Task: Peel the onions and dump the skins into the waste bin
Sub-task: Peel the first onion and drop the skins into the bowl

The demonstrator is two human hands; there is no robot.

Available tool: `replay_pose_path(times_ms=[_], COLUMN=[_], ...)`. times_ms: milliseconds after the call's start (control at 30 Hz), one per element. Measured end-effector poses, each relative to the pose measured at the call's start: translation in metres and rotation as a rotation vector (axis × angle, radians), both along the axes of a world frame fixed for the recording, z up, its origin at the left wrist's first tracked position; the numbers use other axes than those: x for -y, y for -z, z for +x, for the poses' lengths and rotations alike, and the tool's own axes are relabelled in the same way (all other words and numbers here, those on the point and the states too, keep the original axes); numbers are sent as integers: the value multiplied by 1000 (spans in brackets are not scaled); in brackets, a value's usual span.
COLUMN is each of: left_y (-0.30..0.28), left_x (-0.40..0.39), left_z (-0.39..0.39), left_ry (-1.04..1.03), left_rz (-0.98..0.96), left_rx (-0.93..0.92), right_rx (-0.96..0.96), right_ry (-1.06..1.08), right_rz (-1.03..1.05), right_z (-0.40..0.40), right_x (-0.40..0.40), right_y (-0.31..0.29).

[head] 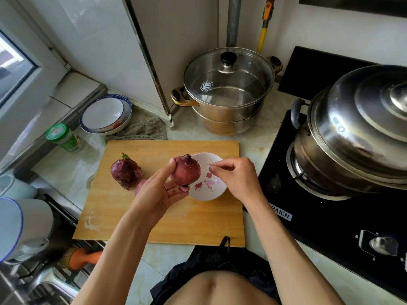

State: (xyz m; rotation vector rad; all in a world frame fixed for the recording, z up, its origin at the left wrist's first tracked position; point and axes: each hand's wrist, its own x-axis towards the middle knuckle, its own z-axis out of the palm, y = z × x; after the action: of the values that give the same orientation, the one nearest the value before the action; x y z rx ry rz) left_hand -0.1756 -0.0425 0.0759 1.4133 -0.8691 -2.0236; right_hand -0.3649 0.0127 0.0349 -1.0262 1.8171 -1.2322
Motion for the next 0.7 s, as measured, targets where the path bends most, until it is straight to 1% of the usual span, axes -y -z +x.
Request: replay_pose_path(times_ms=[67,200,267,433,700], left_y=[1,-1,-2,-3,-4], left_x=[0,0,1,3,1], left_z=[1,2,2,-1,-3], left_ry=[8,40,68,99,120], left_rz=[-3,-11,-16,-22,23], left_rx=[-8,-19,-18,-5,-21], right_rx=[12,55,35,-58,39], right_ry=[-14,-205,-248,-211,-201], right_rz=[-13,-110,-169,-277,-274], right_z=[0,3,7,11,7], right_x=[-1,-1,0,2,0], right_y=[-4,-13,-15,-16,-15])
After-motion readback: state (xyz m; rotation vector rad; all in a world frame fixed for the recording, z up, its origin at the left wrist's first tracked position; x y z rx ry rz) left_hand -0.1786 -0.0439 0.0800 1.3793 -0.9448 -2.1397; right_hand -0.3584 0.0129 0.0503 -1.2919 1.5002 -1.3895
